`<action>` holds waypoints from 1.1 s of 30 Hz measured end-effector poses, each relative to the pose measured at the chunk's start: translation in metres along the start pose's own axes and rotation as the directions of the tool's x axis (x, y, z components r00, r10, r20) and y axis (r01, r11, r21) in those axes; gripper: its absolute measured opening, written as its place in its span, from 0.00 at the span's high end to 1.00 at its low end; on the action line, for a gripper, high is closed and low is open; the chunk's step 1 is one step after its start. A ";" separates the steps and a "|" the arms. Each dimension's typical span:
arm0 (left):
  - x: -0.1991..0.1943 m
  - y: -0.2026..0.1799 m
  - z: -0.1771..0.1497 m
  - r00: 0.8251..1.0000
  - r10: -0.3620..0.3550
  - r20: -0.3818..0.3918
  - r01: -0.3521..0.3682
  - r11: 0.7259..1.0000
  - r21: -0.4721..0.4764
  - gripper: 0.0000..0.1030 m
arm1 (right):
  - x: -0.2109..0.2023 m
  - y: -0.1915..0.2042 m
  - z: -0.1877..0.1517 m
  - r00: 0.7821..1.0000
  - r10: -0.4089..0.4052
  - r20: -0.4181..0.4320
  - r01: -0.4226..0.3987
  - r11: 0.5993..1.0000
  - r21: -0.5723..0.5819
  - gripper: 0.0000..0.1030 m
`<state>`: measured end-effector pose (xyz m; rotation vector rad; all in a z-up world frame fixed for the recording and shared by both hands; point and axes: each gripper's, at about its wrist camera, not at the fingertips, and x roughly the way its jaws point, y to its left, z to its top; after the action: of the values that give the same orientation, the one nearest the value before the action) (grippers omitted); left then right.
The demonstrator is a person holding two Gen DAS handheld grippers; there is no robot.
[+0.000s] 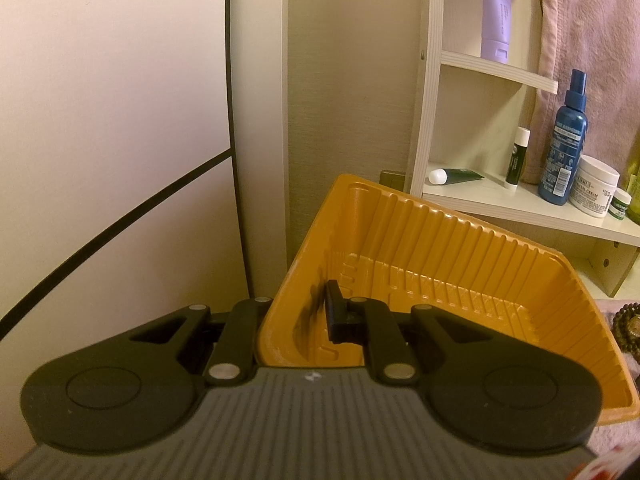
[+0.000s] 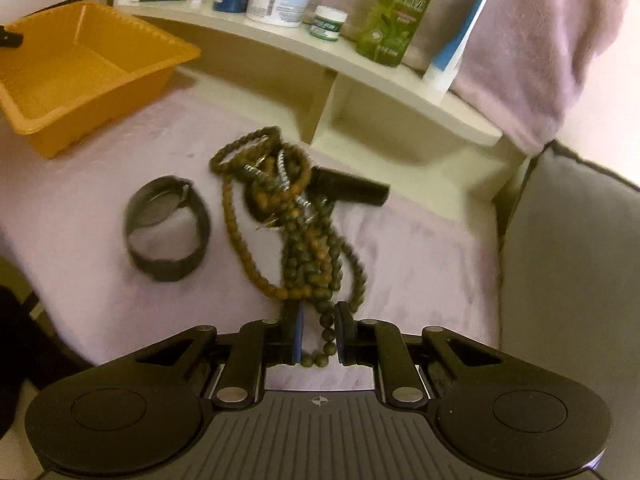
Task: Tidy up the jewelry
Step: 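Grasp the black watch beside the bead pile with the right tool, then carry the black watch into the orange tray and open the right tool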
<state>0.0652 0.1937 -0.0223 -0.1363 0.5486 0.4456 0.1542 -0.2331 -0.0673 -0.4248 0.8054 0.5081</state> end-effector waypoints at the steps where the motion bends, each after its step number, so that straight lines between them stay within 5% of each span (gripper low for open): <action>1: 0.000 0.000 0.000 1.000 0.000 0.000 0.000 1.000 0.000 0.88 | -0.005 0.003 -0.001 0.999 0.033 0.014 -0.034 0.999 0.017 0.70; 3: 0.000 0.000 0.000 1.000 0.000 -0.001 0.000 1.000 0.000 0.88 | -0.014 0.010 0.001 0.993 0.094 0.067 -0.097 0.994 0.043 0.54; 8: 0.000 0.000 -0.001 1.000 -0.003 -0.001 0.003 1.000 0.003 0.88 | -0.018 0.033 0.020 0.957 0.261 0.126 -0.268 0.963 0.042 0.53; 11: 0.000 0.000 -0.001 1.000 -0.005 -0.001 0.005 1.000 0.004 0.88 | -0.008 0.048 0.031 0.949 0.296 0.110 -0.299 0.954 0.016 0.54; 15: 0.000 0.000 -0.001 1.000 -0.007 -0.001 0.007 1.000 0.004 0.88 | 0.011 0.060 0.036 0.953 0.301 0.045 -0.301 0.954 -0.008 0.78; 22: -0.001 0.000 -0.002 1.000 -0.013 0.004 0.013 1.000 0.002 0.88 | 0.018 0.068 0.036 0.960 0.277 0.048 -0.276 0.961 -0.031 0.97; 33: -0.003 0.003 -0.002 1.000 -0.023 0.008 0.023 1.000 0.005 0.88 | -0.004 0.049 0.055 0.947 0.297 0.127 -0.311 0.943 0.120 0.98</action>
<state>0.0609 0.1945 -0.0219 -0.1356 0.5402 0.4222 0.1546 -0.1650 -0.0383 -0.1408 0.8010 0.7515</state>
